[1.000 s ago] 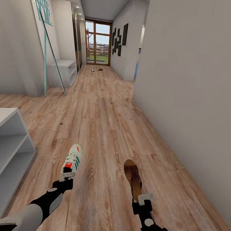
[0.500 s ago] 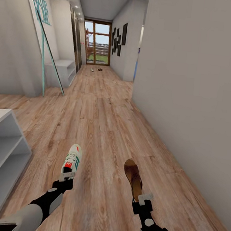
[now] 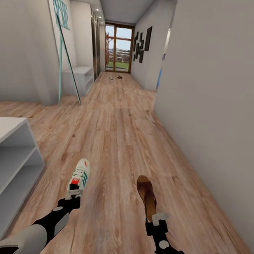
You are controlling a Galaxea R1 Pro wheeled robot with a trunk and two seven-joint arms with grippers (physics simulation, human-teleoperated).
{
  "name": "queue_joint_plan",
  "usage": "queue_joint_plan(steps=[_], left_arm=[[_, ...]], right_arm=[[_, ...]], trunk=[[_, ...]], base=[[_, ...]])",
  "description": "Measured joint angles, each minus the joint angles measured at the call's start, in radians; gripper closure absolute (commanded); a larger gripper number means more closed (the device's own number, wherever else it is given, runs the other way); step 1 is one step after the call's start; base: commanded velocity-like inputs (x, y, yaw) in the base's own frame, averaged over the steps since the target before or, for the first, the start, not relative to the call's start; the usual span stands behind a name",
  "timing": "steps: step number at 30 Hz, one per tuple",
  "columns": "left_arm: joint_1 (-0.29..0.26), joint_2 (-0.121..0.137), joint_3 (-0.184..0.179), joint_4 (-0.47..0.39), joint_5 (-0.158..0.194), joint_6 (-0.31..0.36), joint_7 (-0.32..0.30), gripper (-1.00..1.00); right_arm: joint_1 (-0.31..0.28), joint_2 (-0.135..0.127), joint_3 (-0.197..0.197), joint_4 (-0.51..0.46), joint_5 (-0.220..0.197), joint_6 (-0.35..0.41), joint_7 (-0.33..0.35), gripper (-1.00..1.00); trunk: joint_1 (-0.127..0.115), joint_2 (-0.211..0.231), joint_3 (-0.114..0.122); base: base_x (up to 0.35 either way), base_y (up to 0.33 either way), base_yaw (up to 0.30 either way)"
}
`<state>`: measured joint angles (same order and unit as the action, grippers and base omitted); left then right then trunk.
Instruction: Pick up the two gym shoes and the two sandals from the corridor floor and place them onto the hallstand (shoe rack) in the corridor, making sure they are on the rack and not on the floor. Arrange them so the two gym shoes are next to each other and the two sandals are next to each other.
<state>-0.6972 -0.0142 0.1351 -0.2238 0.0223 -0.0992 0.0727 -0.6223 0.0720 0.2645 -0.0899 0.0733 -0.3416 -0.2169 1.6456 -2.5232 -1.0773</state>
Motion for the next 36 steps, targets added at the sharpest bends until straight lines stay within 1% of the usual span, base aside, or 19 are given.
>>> queue_joint_plan(steps=[3,7,26,36], left_arm=[[0.000,0.000,0.000,0.000,0.000,0.000,-0.001,1.00],[0.000,-0.001,-0.001,0.001,0.000,0.000,-0.002,1.00],[0.000,-0.001,-0.001,0.002,0.000,0.000,-0.002,1.00],[0.000,0.000,-0.001,0.002,0.000,-0.001,-0.002,1.00]], right_arm=[[0.000,0.000,0.000,0.000,0.000,0.000,0.000,1.00],[0.000,0.000,0.001,0.000,0.000,0.000,-0.001,1.00],[0.000,0.000,0.000,0.002,0.000,0.000,-0.001,1.00],[0.000,0.000,0.000,0.002,0.001,0.000,0.000,1.00]], trunk=[[0.000,0.000,0.000],[0.000,0.000,0.000],[0.000,0.000,0.000],[0.000,0.000,0.000]], base=[[0.001,-0.125,0.249],[0.000,-0.263,0.104],[-0.020,-0.339,0.021],[-0.012,-0.048,0.248]])
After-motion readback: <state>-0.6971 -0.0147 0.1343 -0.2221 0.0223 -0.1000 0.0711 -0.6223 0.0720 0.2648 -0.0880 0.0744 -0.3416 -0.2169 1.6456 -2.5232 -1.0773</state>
